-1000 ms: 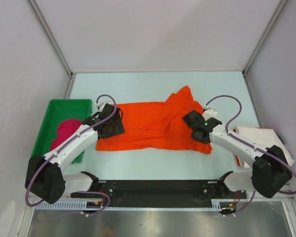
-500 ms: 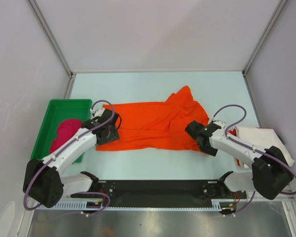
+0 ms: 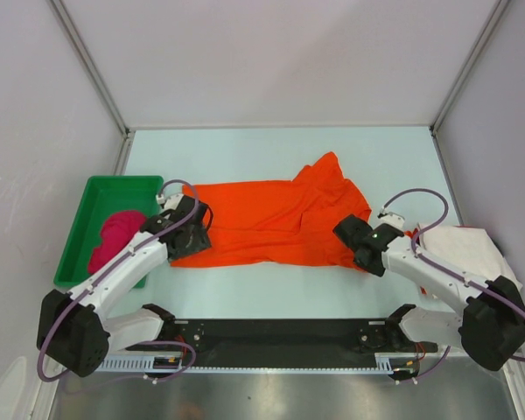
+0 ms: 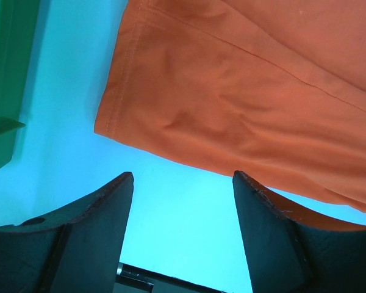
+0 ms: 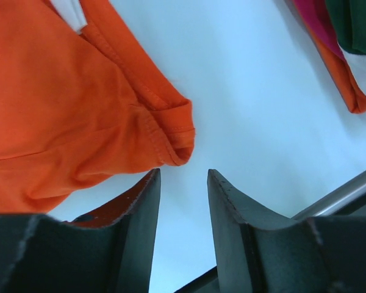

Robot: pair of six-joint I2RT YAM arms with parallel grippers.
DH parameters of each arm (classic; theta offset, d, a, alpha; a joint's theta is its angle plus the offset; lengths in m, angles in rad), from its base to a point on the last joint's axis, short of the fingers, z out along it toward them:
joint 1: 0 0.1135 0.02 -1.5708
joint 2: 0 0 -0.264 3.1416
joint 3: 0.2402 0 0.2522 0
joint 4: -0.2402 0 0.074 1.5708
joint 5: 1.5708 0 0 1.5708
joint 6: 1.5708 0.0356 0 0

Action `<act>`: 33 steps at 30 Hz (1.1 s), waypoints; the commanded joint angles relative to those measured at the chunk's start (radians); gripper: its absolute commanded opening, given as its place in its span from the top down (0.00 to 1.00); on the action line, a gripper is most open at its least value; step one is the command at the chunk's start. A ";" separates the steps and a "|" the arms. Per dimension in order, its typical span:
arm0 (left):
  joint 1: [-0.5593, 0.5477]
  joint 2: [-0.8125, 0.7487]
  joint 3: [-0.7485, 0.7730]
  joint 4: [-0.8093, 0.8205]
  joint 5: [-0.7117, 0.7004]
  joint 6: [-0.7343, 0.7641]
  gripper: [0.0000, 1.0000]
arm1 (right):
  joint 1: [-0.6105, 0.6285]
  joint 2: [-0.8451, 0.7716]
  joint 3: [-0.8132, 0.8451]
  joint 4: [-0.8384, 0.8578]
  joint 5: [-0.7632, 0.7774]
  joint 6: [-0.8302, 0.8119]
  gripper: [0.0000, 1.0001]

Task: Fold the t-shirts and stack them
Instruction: Grap the side of the flattened tshirt furthest away from the robot with both arms

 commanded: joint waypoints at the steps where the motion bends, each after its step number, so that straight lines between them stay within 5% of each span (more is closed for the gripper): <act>1: -0.006 -0.023 -0.011 0.006 0.005 -0.027 0.28 | 0.002 0.006 0.032 0.028 0.033 -0.018 0.56; 13: -0.006 -0.007 -0.026 0.012 0.011 -0.056 0.28 | -0.047 0.047 -0.062 0.212 -0.048 -0.091 0.53; 19: -0.005 0.026 -0.023 0.015 0.018 -0.068 0.28 | -0.091 0.095 -0.057 0.203 -0.067 -0.107 0.62; 33: 0.087 0.072 -0.052 0.015 -0.031 -0.091 0.32 | -0.091 0.070 -0.082 0.220 -0.082 -0.127 0.64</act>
